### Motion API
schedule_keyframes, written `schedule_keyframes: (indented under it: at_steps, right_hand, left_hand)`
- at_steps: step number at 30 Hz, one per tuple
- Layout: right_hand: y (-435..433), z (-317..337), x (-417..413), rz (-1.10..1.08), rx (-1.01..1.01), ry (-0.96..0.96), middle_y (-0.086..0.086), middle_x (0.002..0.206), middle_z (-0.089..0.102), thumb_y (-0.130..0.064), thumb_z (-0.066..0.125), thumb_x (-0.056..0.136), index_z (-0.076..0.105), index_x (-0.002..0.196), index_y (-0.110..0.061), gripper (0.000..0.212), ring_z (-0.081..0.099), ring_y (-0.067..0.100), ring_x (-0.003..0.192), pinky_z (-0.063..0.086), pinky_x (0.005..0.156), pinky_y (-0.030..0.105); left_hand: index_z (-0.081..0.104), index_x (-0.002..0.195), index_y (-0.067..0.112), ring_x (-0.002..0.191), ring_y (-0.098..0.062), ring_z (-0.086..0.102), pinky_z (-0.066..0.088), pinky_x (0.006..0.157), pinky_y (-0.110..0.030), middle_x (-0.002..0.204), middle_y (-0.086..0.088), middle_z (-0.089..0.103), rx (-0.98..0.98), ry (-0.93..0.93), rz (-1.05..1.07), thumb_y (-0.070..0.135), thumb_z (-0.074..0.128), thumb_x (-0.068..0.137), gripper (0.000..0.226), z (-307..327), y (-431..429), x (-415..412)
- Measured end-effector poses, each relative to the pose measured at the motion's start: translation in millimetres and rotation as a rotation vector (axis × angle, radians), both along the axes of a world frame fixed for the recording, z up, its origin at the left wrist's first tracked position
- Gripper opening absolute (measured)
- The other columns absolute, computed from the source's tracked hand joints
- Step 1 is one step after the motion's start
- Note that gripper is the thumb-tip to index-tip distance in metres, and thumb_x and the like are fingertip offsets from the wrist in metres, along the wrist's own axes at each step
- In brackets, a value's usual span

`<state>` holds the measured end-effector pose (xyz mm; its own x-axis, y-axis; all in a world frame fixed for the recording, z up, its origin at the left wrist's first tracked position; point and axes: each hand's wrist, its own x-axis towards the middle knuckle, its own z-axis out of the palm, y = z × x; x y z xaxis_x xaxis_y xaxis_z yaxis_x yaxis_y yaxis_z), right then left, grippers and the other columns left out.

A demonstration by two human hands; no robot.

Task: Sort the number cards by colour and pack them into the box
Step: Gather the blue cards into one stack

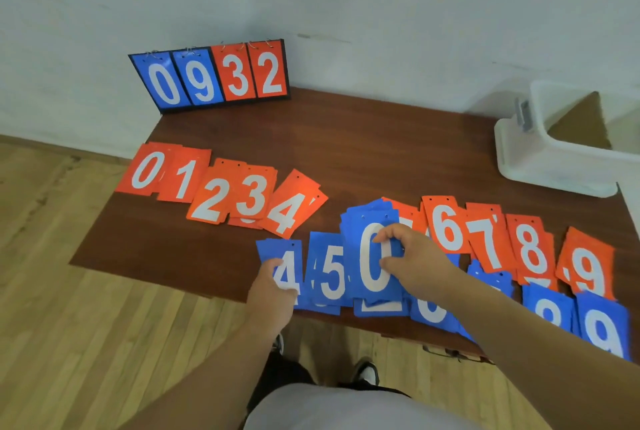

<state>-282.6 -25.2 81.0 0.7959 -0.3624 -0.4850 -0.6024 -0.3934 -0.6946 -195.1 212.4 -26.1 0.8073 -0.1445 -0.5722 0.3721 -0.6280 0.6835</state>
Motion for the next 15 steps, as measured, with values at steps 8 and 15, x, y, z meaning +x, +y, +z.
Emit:
schedule_keyframes:
  at_steps: [8,15]
  right_hand:
    - [23.8,1.3,35.4,-0.068,0.009,-0.017,-0.004,0.122,0.056,-0.009,0.063,0.094,0.059,0.105,-0.035,0.029,0.065,0.03,0.1,0.062,0.074,0.046]
    - [45.4,19.0,69.2,-0.414,0.643,-0.114,0.002,0.121,0.067,0.003,0.061,0.093,0.069,0.104,-0.023,0.029,0.072,0.028,0.098,0.062,0.08,0.045]
  left_hand:
    - [0.053,0.114,0.029,0.047,-0.011,0.042,0.034,0.042,-0.023,0.078,-0.007,0.057,-0.116,-0.077,0.073,0.007,0.053,0.094,0.03,48.7,28.5,33.4]
    - [0.052,0.118,0.038,0.089,-0.015,0.066,0.061,0.072,-0.039,0.109,0.013,0.06,-0.292,-0.067,-0.011,0.007,0.058,0.093,0.04,91.7,14.9,76.6]
